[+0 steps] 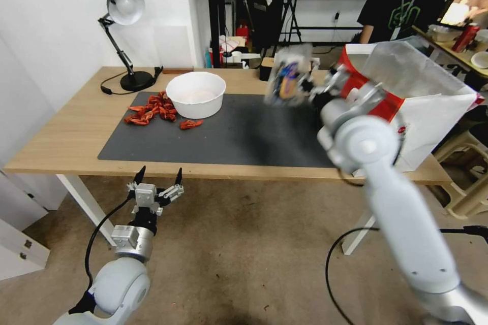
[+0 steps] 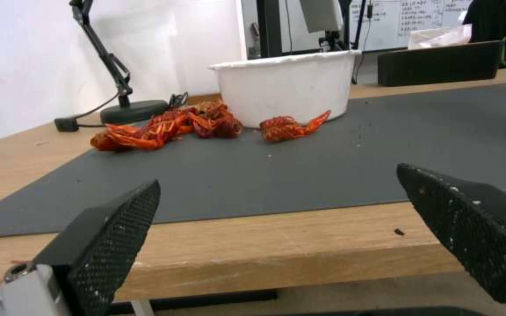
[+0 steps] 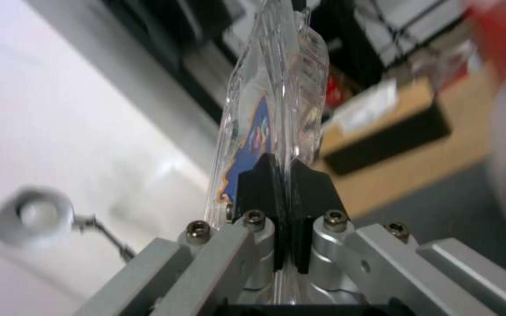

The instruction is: Close the takeout container lid, then place the container into the takeout bag.

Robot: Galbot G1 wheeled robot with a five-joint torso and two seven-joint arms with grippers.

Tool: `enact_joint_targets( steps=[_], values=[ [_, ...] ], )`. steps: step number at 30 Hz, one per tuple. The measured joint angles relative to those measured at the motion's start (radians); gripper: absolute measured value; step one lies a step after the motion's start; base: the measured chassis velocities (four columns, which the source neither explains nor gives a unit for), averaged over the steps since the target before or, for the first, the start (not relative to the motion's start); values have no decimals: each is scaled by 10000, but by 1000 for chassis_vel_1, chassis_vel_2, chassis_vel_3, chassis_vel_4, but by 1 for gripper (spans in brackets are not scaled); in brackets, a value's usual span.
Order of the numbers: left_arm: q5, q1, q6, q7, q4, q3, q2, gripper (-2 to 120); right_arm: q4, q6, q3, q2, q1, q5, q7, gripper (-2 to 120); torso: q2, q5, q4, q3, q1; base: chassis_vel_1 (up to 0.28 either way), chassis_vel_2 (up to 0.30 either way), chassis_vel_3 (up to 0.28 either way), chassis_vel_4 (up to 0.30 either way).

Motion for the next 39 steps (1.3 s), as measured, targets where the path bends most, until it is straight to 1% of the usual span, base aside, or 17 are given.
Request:
enact_joint_targets(
  steps=[3, 6, 9, 11, 12, 14, 20, 23, 24, 26, 27, 28, 31, 33, 35, 36, 39],
  values=[
    [12, 4, 6, -3, -10, -31, 27, 100, 219, -267, 916, -548, 337, 301, 401, 0, 0, 0, -2, 0, 0, 0, 0, 0, 0],
    [32, 1, 9, -5, -32, -38, 36, 100, 211, -303, 1480, -997, 441, 306, 532, 0, 0, 1, -2, 0, 0, 0, 0, 0, 0],
    [47, -6, 9, -6, -40, -38, 37, 100, 137, -325, 1761, -1204, 429, 257, 568, 0, 1, -1, -3, 0, -1, 0, 0, 0, 0],
    [86, -6, 9, -9, -64, -36, 44, 100, -62, -364, 2466, -1557, 154, 105, 552, 0, 1, 1, -1, 0, 0, 0, 0, 0, 0],
    [86, -6, 9, -9, -64, -36, 44, 100, -62, -364, 2466, -1557, 154, 105, 552, 0, 1, 1, -1, 0, 0, 0, 0, 0, 0],
    [104, 21, 9, -11, -99, -26, 50, 100, -232, -446, 2993, -1790, -201, -57, 491, 0, 2, 0, -3, 0, 0, 0, 0, 0, 0],
    [133, 58, 10, -13, -154, -8, 50, 100, -417, -564, 3143, -1940, -1008, -631, 322, 0, 2, 0, -1, 0, -2, 0, 0, 0, 0],
    [161, 73, 17, -13, -236, 30, 39, 100, -493, -634, 3072, -1676, -1523, -975, 263, 14, 2, 1, -1, 0, -2, 0, 0, 0, 0],
    [161, 73, 17, -13, -236, 30, 39, 100, -493, -634, 3072, -1676, -1523, -975, 263, 14, 2, 1, -1, 0, -2, 0, 0, 0, 0],
    [174, 89, 32, -14, -287, 34, 24, 100, -495, -638, 3058, -1573, -1609, -1030, 257, 23, 2, -2, 0, 0, -2, 0, 0, 0, 0],
    [181, 107, 37, -15, -311, 33, 20, 100, -488, -638, 3058, -1560, -1616, -1030, 257, 28, 2, -1, 0, 0, -2, 0, 0, 0, 0],
    [181, 107, 37, -15, -311, 33, 20, 100, -488, -638, 3058, -1560, -1616, -1030, 257, 28, 2, -1, 0, 0, -2, 0, 0, 0, 0],
    [218, 213, 48, -17, -403, 12, -4, 100, -337, -613, 3115, -1649, -1505, -850, 279, 43, 2, -3, 0, 0, -2, 0, 0, 0, 0],
    [226, 241, 50, -18, -427, -3, -16, 100, -259, -523, 3180, -1690, -1443, -667, 228, 46, 2, -3, 0, 0, -2, 0, 0, 0, 0],
    [235, 316, 50, -18, -475, -41, -38, 100, -52, -33, 3356, -1774, -1349, -232, -229, 58, 2, -3, 0, 0, -1, 0, 0, 0, 0],
    [235, 316, 50, -18, -475, -41, -38, 100, -52, -33, 3356, -1774, -1349, -232, -229, 58, 2, -3, 0, 0, -1, 0, 0, 0, 0],
    [244, 438, 47, -19, -539, -122, -59, 100, 468, 669, 3535, -1970, -1519, 193, -1479, 71, 2, -6, 0, -1, -2, 0, 0, 0, 0]
  ],
)
